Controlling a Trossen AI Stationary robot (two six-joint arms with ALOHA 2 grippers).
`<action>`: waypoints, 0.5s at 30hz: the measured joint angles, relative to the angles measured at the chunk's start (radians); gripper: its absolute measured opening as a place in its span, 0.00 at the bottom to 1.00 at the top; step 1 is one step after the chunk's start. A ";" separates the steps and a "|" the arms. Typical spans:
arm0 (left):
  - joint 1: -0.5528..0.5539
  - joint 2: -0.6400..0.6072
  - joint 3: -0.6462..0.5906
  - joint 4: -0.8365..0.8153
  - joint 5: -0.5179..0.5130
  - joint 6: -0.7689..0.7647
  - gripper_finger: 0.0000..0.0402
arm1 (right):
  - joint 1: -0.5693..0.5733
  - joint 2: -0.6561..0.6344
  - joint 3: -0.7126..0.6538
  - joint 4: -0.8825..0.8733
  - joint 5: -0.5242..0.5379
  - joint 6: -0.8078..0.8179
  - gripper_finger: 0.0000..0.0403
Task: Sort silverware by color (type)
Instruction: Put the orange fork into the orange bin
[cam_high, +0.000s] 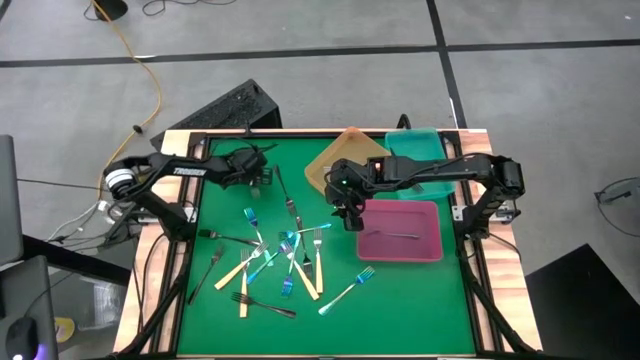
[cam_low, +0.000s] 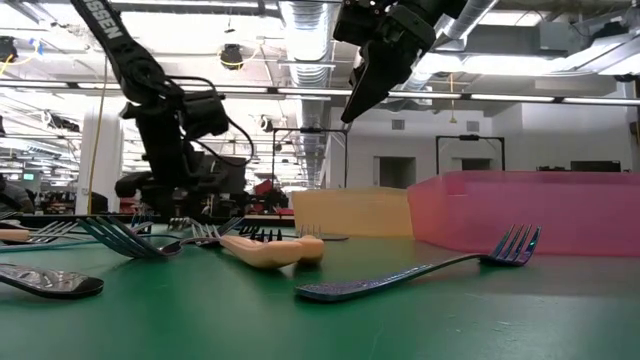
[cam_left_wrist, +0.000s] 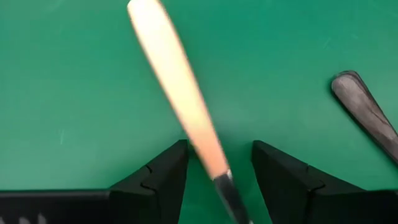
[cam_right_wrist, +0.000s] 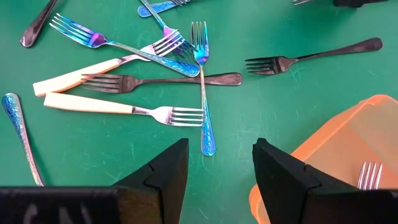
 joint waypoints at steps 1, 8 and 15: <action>-0.006 0.010 0.005 -0.006 -0.011 0.003 0.43 | 0.000 0.000 0.000 0.000 0.000 0.000 0.49; -0.038 0.003 0.032 -0.037 -0.019 0.025 0.21 | 0.000 0.000 0.000 -0.002 0.000 0.000 0.49; -0.038 0.002 0.031 -0.022 -0.005 0.122 0.05 | 0.000 0.000 0.000 0.012 0.000 0.000 0.49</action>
